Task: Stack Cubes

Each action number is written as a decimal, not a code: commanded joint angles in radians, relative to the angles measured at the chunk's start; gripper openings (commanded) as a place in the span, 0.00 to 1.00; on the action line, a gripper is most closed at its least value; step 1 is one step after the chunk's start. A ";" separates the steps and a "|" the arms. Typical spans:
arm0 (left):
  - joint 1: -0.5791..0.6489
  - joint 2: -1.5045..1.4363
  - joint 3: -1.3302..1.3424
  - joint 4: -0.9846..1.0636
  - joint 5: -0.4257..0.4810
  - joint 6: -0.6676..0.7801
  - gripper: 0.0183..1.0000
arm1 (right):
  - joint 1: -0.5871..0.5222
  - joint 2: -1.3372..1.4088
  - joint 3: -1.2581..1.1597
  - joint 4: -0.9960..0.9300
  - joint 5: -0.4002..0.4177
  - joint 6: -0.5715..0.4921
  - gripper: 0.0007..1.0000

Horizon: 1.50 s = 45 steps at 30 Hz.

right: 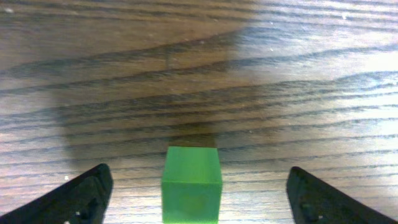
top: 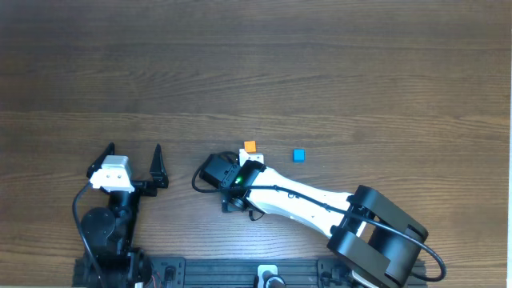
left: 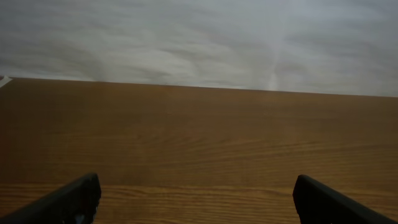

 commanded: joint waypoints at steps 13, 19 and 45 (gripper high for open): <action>0.005 -0.005 -0.007 0.000 0.006 0.011 1.00 | -0.003 0.008 -0.013 0.005 -0.009 -0.007 0.54; 0.005 -0.005 -0.007 0.000 0.006 0.011 1.00 | 0.002 0.008 -0.016 0.014 -0.010 -0.007 0.41; 0.005 -0.005 -0.007 0.000 0.006 0.011 1.00 | 0.004 -0.004 -0.015 0.024 -0.017 -0.007 0.02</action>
